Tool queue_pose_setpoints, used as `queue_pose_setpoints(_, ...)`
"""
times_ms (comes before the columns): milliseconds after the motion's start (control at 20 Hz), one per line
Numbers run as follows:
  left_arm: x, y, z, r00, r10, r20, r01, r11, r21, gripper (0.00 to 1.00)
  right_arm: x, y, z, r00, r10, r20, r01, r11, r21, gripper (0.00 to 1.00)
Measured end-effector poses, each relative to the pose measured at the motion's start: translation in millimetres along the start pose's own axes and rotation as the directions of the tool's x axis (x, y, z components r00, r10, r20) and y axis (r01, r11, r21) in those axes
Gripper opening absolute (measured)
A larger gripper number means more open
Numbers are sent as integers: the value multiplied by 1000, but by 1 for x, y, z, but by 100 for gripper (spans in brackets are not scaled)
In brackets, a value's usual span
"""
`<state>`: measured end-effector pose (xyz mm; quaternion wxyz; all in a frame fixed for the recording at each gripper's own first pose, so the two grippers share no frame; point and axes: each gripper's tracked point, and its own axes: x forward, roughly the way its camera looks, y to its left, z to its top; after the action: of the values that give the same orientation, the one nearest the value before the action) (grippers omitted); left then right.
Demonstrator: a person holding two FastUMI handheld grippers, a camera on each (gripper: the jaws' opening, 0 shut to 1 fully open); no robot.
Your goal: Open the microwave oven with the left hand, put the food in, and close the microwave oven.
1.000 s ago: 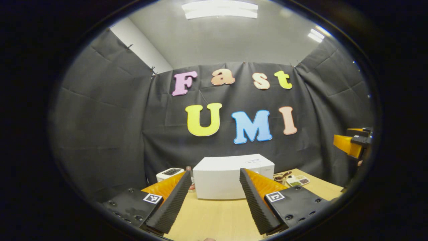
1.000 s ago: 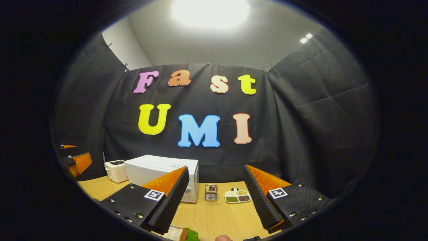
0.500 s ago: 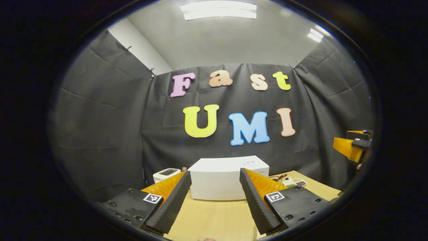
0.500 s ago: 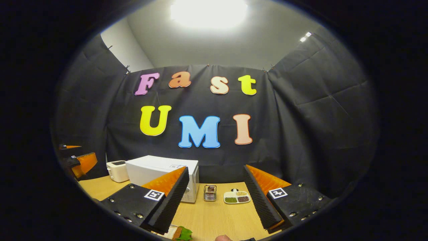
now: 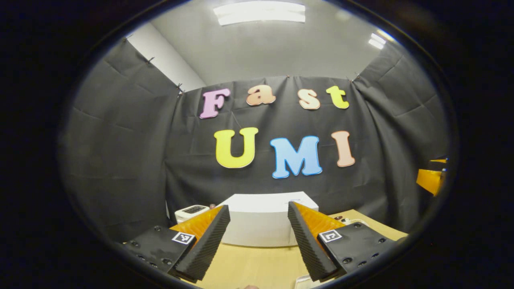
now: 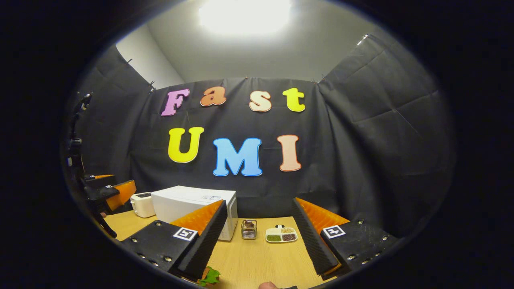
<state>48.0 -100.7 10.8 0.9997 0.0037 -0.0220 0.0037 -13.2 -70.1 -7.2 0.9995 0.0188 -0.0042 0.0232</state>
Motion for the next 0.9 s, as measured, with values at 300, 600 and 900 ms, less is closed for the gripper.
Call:
queue_pose_setpoints(300, 60, -34, -24, 995, -95, -2, 95, 995, -17, 96, 6, -11, -4, 997, -78, -16, 78, 997, 2, 98)
queue_pose_setpoints(600, 120, -64, -70, 980, -192, -46, 193, 981, -2, 97, 19, -12, -6, 987, -159, -24, 159, 987, -20, 97)
queue_pose_setpoints(900, 174, -89, -126, 962, -235, -136, 232, 972, -41, 96, 24, -14, -6, 972, -234, -27, 231, 970, -80, 98)
